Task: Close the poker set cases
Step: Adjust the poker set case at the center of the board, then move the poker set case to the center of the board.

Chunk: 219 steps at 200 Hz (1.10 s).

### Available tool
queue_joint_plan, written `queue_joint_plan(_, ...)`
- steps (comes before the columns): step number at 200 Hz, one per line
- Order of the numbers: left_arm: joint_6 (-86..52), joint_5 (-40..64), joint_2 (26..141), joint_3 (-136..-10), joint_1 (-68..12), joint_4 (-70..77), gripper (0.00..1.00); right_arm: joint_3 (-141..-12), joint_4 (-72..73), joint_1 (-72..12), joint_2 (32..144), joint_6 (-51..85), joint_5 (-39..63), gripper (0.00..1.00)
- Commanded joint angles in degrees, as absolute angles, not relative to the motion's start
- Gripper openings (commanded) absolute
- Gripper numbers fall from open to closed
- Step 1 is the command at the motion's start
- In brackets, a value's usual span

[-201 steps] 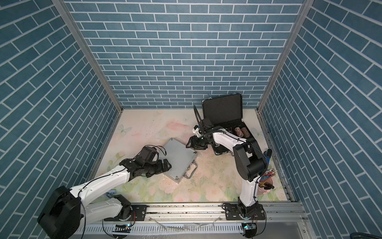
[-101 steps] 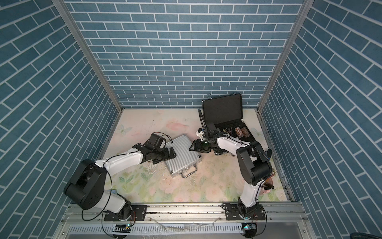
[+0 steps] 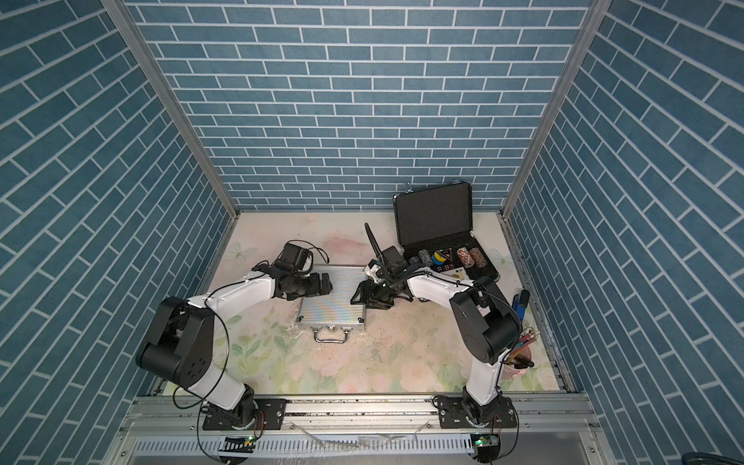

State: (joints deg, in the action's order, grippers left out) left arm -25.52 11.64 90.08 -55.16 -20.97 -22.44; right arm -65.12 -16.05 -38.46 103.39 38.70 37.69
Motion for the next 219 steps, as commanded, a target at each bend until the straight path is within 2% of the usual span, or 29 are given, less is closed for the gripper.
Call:
queue_joint_plan(1, -23.9, 15.8, 85.3, -52.9, -19.6, -27.6, 1.00, -67.4, -19.6, -36.7, 103.2, 35.6, 36.3, 0.65)
queue_joint_plan(53, -22.5, 15.2, 75.7, -50.7, -12.2, -33.4, 1.00, -70.8, -21.4, -35.6, 107.8, 33.3, 35.2, 0.65)
queue_joint_plan(95, -21.0, 15.8, 71.8, -51.5, -8.3, -36.7, 1.00, -73.1, -17.9, -38.1, 111.1, 36.1, 38.2, 0.62)
queue_joint_plan(137, -20.3, 13.5, 69.1, -51.9, -7.5, -38.9, 1.00, -76.5, -13.1, -41.8, 115.0, 39.7, 37.8, 0.60)
queue_joint_plan(219, -18.6, 11.5, 66.4, -52.7, -6.3, -42.5, 1.00, -92.4, -8.3, -46.9, 127.5, 46.2, 39.3, 0.58)
